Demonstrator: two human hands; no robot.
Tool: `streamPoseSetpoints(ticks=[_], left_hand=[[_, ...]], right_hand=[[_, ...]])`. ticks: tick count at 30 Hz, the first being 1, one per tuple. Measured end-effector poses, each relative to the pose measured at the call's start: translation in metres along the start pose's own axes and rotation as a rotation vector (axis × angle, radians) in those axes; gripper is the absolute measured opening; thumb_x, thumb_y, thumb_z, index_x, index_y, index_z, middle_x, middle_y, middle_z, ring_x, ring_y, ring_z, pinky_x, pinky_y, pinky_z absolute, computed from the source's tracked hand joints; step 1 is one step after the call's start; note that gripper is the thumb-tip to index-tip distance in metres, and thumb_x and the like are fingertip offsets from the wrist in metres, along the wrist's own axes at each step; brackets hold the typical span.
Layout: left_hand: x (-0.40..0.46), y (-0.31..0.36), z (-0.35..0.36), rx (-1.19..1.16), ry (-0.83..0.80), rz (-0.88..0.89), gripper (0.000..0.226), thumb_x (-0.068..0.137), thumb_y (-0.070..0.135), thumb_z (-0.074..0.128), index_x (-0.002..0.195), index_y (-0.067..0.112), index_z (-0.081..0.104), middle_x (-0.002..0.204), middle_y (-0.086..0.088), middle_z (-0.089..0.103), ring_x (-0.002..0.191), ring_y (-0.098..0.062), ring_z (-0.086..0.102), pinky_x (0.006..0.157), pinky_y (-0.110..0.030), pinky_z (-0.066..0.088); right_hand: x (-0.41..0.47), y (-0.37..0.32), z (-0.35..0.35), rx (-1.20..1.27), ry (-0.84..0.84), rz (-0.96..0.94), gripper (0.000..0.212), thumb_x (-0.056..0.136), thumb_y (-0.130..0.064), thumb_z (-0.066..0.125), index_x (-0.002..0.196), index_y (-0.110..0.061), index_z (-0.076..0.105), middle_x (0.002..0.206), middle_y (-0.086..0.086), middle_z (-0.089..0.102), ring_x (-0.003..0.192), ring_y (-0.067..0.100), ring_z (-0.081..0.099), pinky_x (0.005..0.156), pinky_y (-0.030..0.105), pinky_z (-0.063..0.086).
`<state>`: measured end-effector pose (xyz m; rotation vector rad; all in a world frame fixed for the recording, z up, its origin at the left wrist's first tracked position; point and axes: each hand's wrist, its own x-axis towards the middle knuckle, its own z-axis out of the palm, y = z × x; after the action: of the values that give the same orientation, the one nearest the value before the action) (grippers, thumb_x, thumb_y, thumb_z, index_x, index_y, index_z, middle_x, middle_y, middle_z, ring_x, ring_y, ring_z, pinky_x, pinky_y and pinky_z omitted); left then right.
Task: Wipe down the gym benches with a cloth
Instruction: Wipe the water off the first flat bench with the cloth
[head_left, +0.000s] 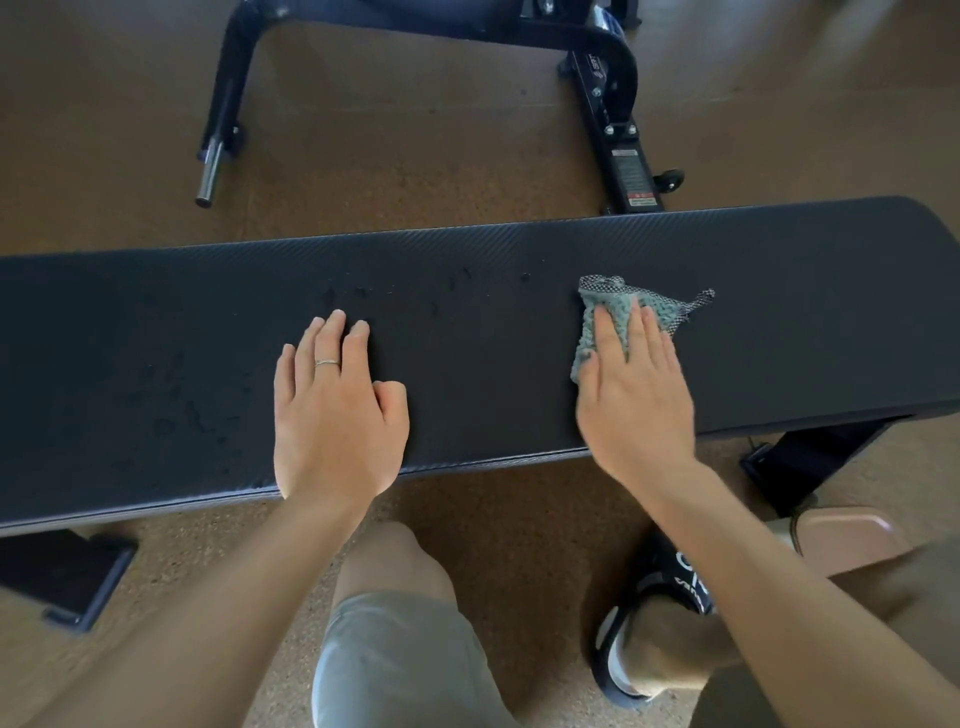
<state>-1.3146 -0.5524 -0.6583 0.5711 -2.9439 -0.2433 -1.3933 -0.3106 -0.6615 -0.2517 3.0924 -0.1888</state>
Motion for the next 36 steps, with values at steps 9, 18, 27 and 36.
streamPoseSetpoints(ticks=[9,18,27,36], left_hand=[[0.000,-0.003,0.002,0.010,0.001,0.004,0.058,0.098,0.029,0.035,0.153,0.010,0.043,0.163,-0.011,0.039,0.154,-0.027,0.029,0.129,-0.048,0.018],[0.001,-0.002,0.005,0.032,0.008,0.005,0.063,0.094,0.033,0.030,0.151,0.009,0.046,0.162,-0.012,0.041,0.153,-0.028,0.031,0.128,-0.048,0.020],[0.000,-0.001,0.004,0.007,0.015,-0.009,0.061,0.095,0.030,0.031,0.150,0.009,0.048,0.161,-0.010,0.042,0.153,-0.027,0.031,0.129,-0.047,0.018],[0.002,-0.001,0.004,0.025,-0.001,-0.002,0.063,0.093,0.031,0.032,0.150,0.010,0.047,0.162,-0.010,0.041,0.153,-0.026,0.031,0.128,-0.048,0.019]], right_hand=[[0.042,-0.095,0.001,0.015,-0.121,-0.608,0.063,0.103,-0.039,0.006,0.163,-0.019,0.014,0.170,0.012,0.009,0.158,0.025,0.005,0.128,0.039,0.005],[0.049,-0.119,0.002,0.059,-0.126,-0.486,0.060,0.109,-0.036,0.019,0.164,-0.015,0.009,0.170,0.016,-0.001,0.158,0.028,-0.004,0.128,0.041,0.001],[0.085,-0.031,-0.004,0.021,-0.073,-0.210,0.061,0.106,-0.037,0.011,0.163,-0.016,0.014,0.170,0.017,0.009,0.158,0.027,0.005,0.128,0.038,0.004],[0.089,-0.119,-0.003,0.036,-0.193,-0.768,0.056,0.109,-0.034,0.020,0.163,-0.025,0.012,0.171,0.007,0.005,0.158,0.020,0.000,0.128,0.037,0.002]])
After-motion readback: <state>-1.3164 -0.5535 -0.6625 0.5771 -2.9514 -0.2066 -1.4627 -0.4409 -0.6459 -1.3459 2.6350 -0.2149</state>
